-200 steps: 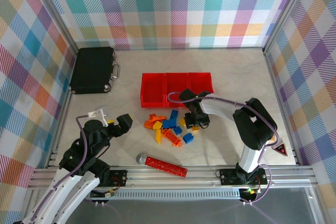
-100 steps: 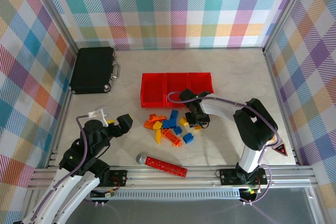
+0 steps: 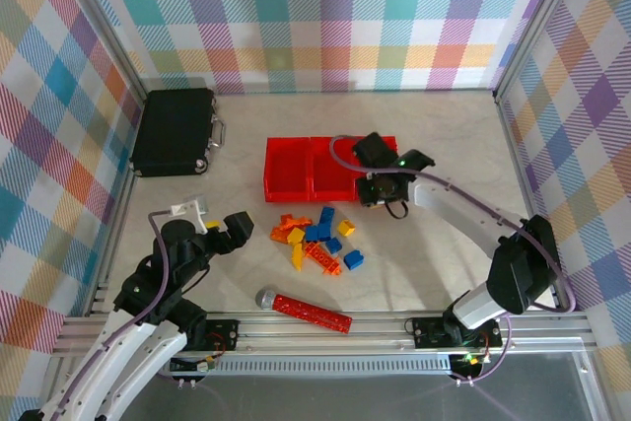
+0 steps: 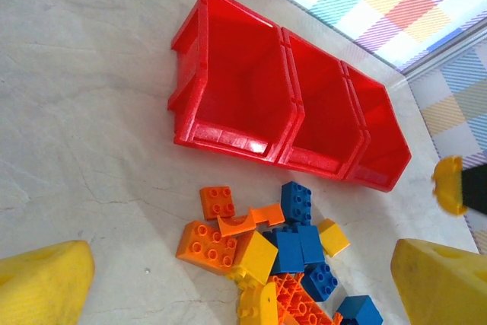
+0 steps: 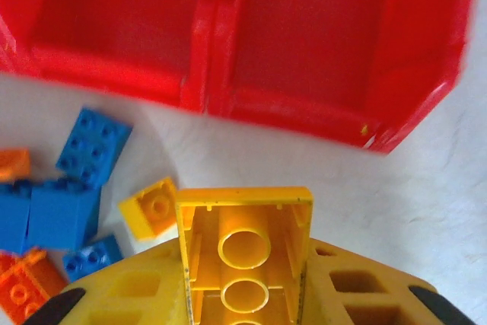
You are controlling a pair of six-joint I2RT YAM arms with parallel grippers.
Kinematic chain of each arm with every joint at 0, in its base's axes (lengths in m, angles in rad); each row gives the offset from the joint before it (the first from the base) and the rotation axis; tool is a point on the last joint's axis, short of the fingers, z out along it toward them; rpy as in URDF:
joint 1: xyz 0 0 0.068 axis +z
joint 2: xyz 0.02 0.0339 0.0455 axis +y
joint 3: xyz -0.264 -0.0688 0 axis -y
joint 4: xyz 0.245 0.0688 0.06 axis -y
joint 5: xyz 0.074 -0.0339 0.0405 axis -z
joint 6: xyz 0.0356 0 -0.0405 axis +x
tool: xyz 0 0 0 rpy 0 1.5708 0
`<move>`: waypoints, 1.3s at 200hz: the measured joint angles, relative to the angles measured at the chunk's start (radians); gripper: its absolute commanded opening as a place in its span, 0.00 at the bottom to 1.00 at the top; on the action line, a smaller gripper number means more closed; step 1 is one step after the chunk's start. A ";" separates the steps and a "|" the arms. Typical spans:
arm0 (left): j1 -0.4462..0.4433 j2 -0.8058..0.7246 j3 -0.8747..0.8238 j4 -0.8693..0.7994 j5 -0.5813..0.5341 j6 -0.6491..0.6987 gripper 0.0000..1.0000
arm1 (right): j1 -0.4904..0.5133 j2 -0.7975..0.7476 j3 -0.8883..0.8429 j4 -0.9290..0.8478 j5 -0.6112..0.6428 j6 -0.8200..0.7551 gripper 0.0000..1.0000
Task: Sort the legos into containers by color
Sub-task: Place the lego in the container.
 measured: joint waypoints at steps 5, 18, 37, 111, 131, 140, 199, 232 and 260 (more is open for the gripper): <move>0.000 0.007 0.005 0.000 0.002 0.001 1.00 | -0.023 0.007 0.014 0.001 -0.004 -0.011 0.25; 0.000 0.025 0.021 0.000 0.004 0.003 1.00 | -0.080 0.042 0.053 0.011 -0.014 -0.039 0.24; 0.000 0.055 0.044 0.000 0.013 0.003 1.00 | -0.143 0.127 0.113 0.031 -0.036 -0.077 0.24; 0.000 0.102 0.061 0.000 0.044 0.003 1.00 | -0.176 0.437 0.318 0.071 -0.116 -0.159 0.24; 0.000 0.102 0.061 0.000 0.044 0.003 1.00 | -0.184 0.457 0.318 0.078 -0.122 -0.159 0.25; 0.000 0.102 0.061 0.000 0.044 0.003 1.00 | -0.191 0.459 0.316 0.082 -0.126 -0.159 0.25; 0.000 0.102 0.060 0.011 0.044 0.002 0.99 | -0.224 0.459 0.262 0.126 -0.140 -0.158 0.38; 0.000 0.102 0.052 0.026 0.045 -0.002 1.00 | -0.224 0.459 0.241 0.132 -0.141 -0.158 0.42; 0.000 0.097 0.047 0.025 0.045 -0.002 0.99 | -0.224 0.456 0.241 0.131 -0.151 -0.158 0.46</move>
